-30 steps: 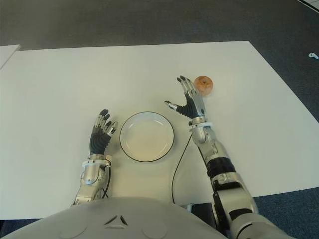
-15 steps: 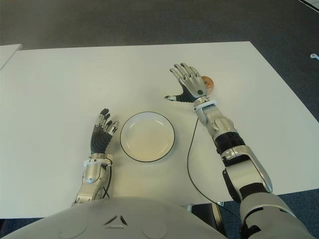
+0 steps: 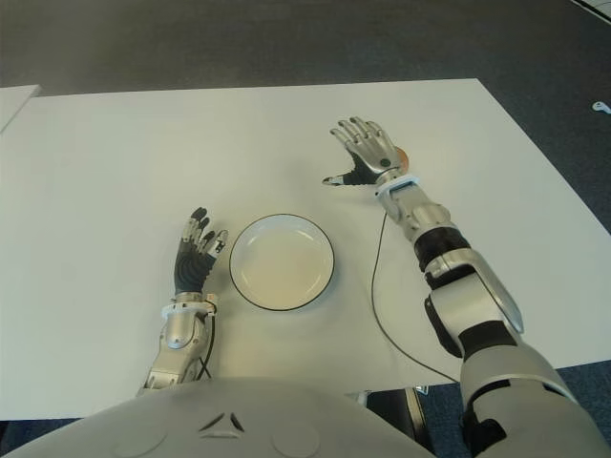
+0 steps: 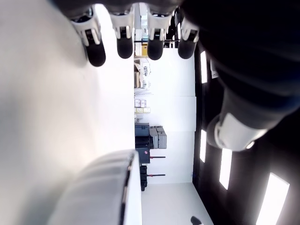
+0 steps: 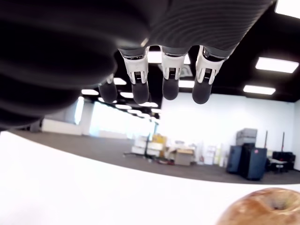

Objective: Put the apples into the plate.

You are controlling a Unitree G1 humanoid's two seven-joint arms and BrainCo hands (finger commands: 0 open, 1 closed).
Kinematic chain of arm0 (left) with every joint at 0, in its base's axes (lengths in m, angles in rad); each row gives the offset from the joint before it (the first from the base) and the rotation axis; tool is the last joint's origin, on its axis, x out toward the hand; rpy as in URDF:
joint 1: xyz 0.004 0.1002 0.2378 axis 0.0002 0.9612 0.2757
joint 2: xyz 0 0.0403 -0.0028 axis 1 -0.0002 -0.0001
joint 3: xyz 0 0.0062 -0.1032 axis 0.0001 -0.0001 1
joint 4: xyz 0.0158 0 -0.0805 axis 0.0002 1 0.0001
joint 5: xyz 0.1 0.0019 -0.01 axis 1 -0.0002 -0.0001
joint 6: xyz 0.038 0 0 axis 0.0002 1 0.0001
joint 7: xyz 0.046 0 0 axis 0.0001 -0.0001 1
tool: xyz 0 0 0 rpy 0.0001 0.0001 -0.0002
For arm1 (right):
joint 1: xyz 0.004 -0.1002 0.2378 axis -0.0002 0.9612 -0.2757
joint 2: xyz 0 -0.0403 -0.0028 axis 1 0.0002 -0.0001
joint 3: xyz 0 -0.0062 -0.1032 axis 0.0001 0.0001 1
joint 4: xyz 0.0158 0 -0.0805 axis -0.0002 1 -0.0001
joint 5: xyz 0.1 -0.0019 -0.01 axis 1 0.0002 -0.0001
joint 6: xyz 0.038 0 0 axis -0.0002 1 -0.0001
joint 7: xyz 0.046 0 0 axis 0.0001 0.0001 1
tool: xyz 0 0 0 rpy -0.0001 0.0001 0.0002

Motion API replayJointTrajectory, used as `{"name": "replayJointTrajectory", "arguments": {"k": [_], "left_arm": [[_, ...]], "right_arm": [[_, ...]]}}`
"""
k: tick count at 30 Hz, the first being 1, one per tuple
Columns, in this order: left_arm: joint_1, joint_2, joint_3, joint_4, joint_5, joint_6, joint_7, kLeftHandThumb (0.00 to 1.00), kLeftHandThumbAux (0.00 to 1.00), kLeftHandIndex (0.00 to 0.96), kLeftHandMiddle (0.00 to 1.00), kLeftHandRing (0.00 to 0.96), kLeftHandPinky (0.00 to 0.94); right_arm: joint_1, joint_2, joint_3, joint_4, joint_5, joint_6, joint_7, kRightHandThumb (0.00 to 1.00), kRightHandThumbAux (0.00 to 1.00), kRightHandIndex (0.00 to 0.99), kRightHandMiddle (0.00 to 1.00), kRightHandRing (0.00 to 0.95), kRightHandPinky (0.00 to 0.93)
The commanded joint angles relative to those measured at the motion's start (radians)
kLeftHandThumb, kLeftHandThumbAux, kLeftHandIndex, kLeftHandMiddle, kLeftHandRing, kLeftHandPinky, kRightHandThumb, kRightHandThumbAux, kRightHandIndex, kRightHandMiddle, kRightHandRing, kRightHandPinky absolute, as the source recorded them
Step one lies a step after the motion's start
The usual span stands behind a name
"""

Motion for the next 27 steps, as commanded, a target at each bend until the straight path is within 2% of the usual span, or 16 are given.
{"name": "replayJointTrajectory", "arguments": {"k": [1,12,27], "left_arm": [[0.050,-0.064,-0.008,0.052,-0.005,0.112,0.009,0.000,0.649,0.000,0.000,0.000,0.000],[0.060,-0.062,-0.006,0.045,-0.009,0.114,0.008,0.000,0.632,0.000,0.000,0.000,0.000],[0.045,-0.059,0.003,0.111,-0.017,0.012,-0.003,0.000,0.470,0.000,0.000,0.000,0.000]], "right_arm": [[-0.041,0.018,0.040,0.086,-0.001,0.011,-0.016,0.323,0.304,0.000,0.000,0.000,0.000],[-0.104,0.030,0.074,0.236,0.032,0.030,-0.019,0.311,0.305,0.000,0.000,0.000,0.000],[-0.132,0.024,0.088,0.318,0.073,0.076,0.028,0.290,0.308,0.000,0.000,0.000,0.000]]}}
